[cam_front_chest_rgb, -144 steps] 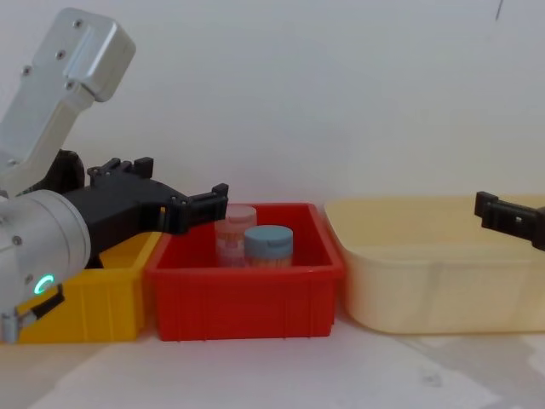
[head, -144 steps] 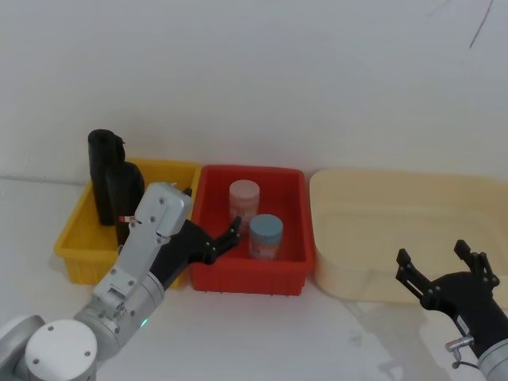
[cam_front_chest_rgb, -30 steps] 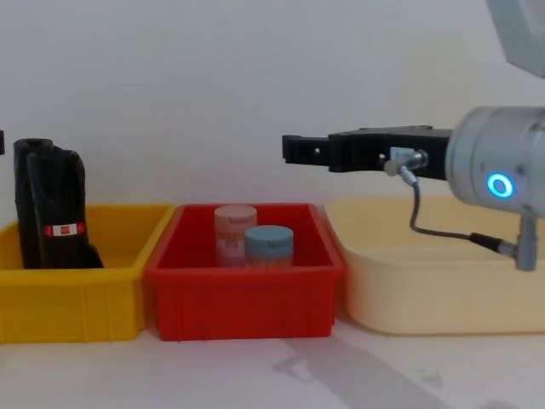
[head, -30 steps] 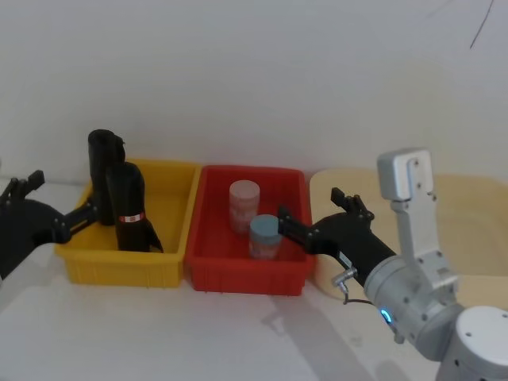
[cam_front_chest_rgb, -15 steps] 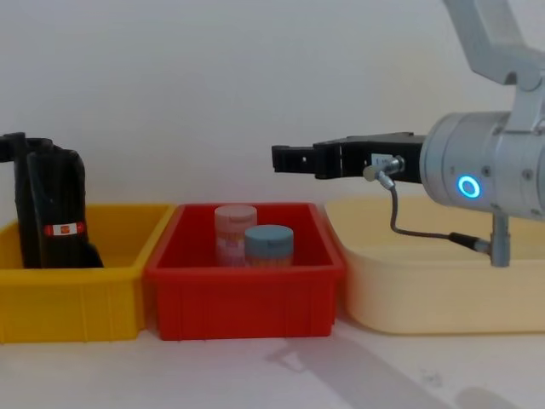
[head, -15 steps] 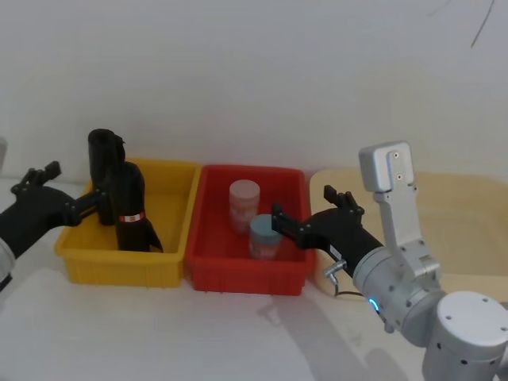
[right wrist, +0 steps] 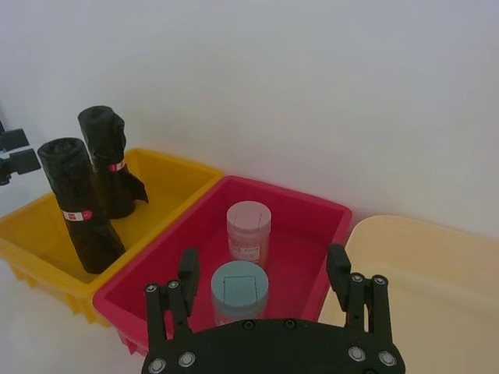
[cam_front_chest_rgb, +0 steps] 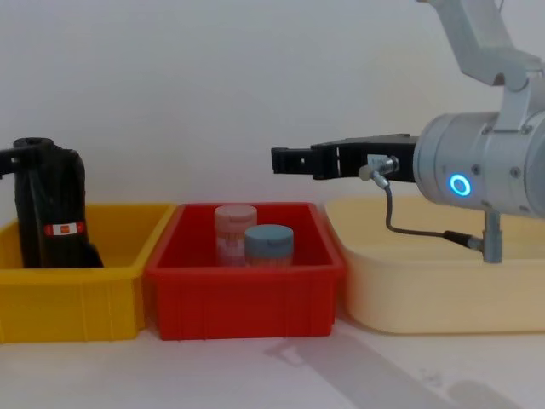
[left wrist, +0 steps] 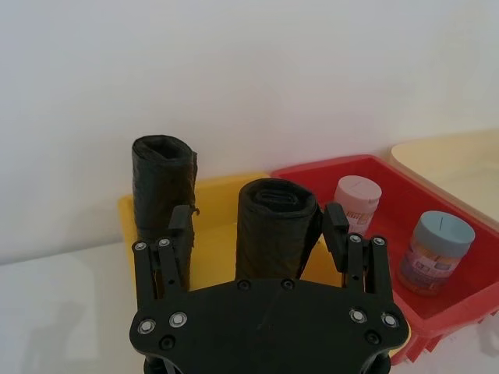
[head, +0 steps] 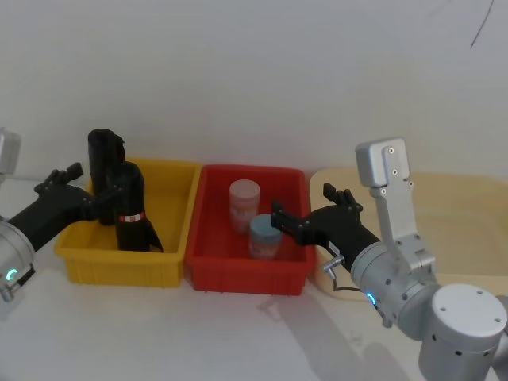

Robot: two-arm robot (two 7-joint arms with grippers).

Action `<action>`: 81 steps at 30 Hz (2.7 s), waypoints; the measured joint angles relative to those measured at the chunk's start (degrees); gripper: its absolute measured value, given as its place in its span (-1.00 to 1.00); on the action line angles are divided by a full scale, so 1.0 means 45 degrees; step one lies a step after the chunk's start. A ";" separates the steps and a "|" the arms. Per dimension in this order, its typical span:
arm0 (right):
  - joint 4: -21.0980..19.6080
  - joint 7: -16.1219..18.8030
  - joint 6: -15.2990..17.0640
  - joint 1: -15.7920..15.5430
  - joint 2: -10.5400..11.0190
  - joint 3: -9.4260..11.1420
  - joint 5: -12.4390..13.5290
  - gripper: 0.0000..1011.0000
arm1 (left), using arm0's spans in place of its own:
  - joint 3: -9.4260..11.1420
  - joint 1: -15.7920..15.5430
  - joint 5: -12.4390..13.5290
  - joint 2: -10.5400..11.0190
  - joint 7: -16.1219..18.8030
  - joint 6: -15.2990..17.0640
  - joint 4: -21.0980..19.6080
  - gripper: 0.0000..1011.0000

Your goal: Pick up the garbage bag with the one hand and transfer it to the other hand.

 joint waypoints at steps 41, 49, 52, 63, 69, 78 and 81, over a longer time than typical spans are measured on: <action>0.0611 0.0629 0.0067 0.0307 -0.0423 0.0437 0.0034 0.98 | 0.1835 -0.3080 0.0122 -0.0346 -0.1620 0.0321 0.3244 0.64; 0.0622 0.0843 0.0172 0.0323 -0.0486 0.0372 0.0040 0.98 | 0.1900 -0.3198 0.0133 -0.0356 -0.1688 0.0332 0.3360 0.20; 0.0785 0.0920 0.0246 0.0429 -0.0557 0.0257 -0.0037 0.98 | 0.1919 -0.3226 0.0138 -0.0359 -0.1702 0.0336 0.3388 0.08; 0.1728 0.1059 0.0415 0.1000 -0.0884 -0.0086 -0.0379 0.98 | 0.1957 -0.3295 0.0142 -0.0370 -0.1740 0.0349 0.3451 -0.09; 0.2498 0.1134 0.0446 0.1375 -0.1114 -0.0312 -0.0595 0.98 | 0.1965 -0.3310 0.0142 -0.0371 -0.1746 0.0350 0.3465 -0.15; 0.3374 0.1207 0.0188 0.1827 -0.1310 -0.0485 -0.0881 0.98 | 0.1978 -0.3323 0.0140 -0.0370 -0.1757 0.0350 0.3475 -0.23; 0.3745 0.1228 0.0041 0.2021 -0.1348 -0.0537 -0.1028 0.98 | 0.1979 -0.3326 0.0140 -0.0371 -0.1759 0.0350 0.3478 -0.25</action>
